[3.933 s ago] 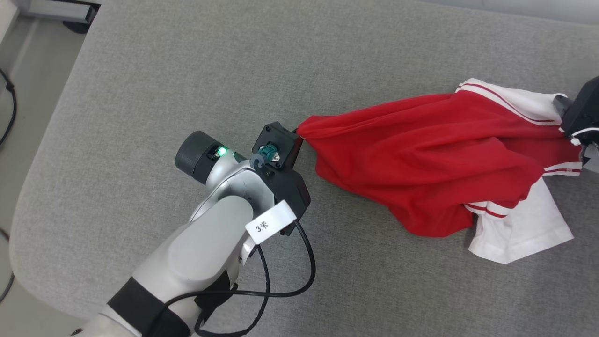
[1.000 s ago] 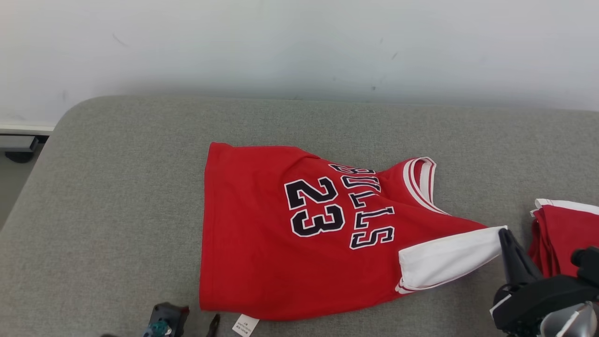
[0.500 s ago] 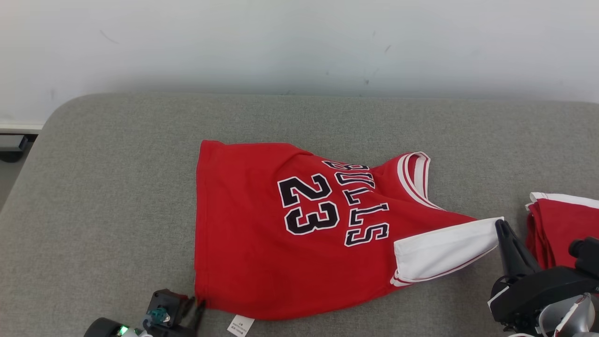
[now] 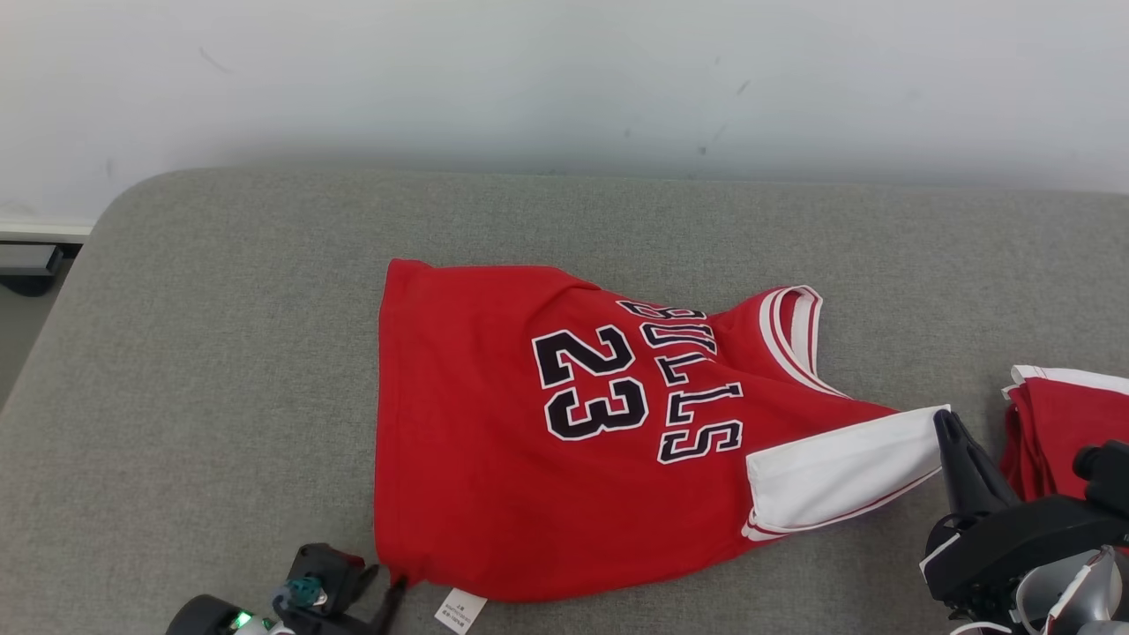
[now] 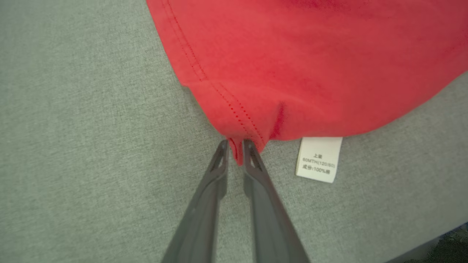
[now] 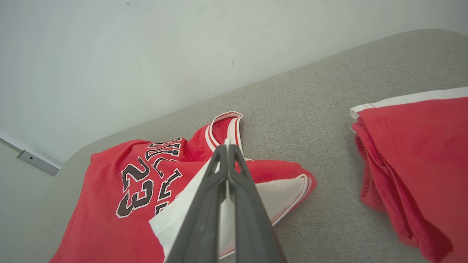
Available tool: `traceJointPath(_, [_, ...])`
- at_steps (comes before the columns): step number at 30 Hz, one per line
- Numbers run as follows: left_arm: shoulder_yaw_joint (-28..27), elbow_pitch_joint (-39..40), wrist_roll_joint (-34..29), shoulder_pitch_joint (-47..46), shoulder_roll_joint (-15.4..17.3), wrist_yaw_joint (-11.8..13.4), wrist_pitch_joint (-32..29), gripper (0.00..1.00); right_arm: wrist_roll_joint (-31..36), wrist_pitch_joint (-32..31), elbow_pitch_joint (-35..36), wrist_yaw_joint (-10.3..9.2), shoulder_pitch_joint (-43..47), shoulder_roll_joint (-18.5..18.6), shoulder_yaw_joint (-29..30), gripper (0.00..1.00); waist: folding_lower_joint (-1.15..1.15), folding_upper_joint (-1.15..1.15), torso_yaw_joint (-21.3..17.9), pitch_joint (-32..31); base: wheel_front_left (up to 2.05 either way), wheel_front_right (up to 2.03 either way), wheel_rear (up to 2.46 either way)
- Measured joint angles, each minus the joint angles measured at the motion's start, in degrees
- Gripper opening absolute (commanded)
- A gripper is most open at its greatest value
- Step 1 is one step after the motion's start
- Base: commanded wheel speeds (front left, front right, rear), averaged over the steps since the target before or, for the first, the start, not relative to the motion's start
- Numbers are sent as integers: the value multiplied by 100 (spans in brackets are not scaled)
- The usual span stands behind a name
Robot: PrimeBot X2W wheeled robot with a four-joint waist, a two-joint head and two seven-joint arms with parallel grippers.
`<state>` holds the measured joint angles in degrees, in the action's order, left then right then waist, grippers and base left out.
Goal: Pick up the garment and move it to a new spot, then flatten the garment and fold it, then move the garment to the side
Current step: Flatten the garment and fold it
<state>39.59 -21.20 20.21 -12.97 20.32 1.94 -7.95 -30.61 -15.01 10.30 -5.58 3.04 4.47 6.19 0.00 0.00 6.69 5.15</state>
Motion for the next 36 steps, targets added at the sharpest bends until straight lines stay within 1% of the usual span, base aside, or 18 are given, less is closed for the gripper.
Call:
traceJointPath(2, [30, 5, -1, 0, 101, -86, -24, 100, 0, -13, -4, -3, 1, -1, 0, 0, 0, 0, 10, 0, 0, 0, 0])
traceJointPath(6, [36, 13, -9, 1, 261, -141, -94, 100, 0, -18, -5, -4, 1, -3, -1, 0, 0, 0, 19, 4, 0, 0, 0])
traceJointPath(15, [122, 118, 33, 77, 149, -254, -164, 100, 0, -52, -16, -5, -1, -5, -4, 0, 0, 0, 12, 24, 0, 0, 0])
traceJointPath(16, [133, 118, 36, 78, 141, -254, -169, 73, 0, -64, -22, -5, -2, -5, -4, 0, 0, 0, 7, 25, 0, 0, 0])
traceJointPath(17, [133, 120, 45, 78, 136, -254, -169, 44, 0, -64, -32, -5, -5, -5, -4, 0, 0, 0, 1, 24, 0, 0, 0])
traceJointPath(19, [133, 124, 52, 77, 135, -282, -189, 20, 0, -65, -41, -5, -6, -5, -3, 0, 0, 0, -11, 21, 0, 0, 0])
traceJointPath(21, [132, 138, 52, 77, 133, -293, -192, 22, 0, -65, -42, -7, -7, -5, -1, 0, 0, 0, -24, 15, 0, 0, 0])
traceJointPath(24, [123, 147, 54, 76, 135, -293, -193, 20, 0, -65, -49, -23, -7, -5, 0, 0, 0, 0, -42, 4, 0, 0, 0])
traceJointPath(25, [121, 146, 62, 76, 136, -293, -194, 17, 0, -66, -51, -23, -7, -5, 0, 0, 0, 0, -48, 0, 0, 0, 0])
traceJointPath(26, [120, 146, 87, 76, 136, -293, -194, 12, 0, -67, -52, -23, -6, -5, 1, 0, 0, 0, -53, -2, 0, 0, 0])
traceJointPath(27, [120, 147, 132, 76, 136, -293, -194, 10, 0, -68, -53, -23, -6, -5, 3, 0, 0, 0, -57, -4, 0, 0, 0])
traceJointPath(28, [119, 149, 157, 76, 136, -293, -194, 2, 0, -68, -53, -23, -6, -5, 4, 0, 0, 0, -60, -5, 0, 0, 0])
traceJointPath(29, [119, 152, 159, 76, 136, -293, -194, 0, 0, -68, -54, -24, -6, -5, 5, 0, 0, 0, -63, -6, 0, 0, 0])
traceJointPath(33, [70, 179, 199, 79, 135, -288, -192, 0, 0, -68, -52, -32, -5, -5, 33, 0, 0, 0, -65, -1, 0, 0, 0])
traceJointPath(36, [-178, 323, 364, 108, 157, -226, -115, 0, -13, -54, 30, -48, -5, -7, 144, 0, 0, 0, -59, 4, 0, 0, 0])
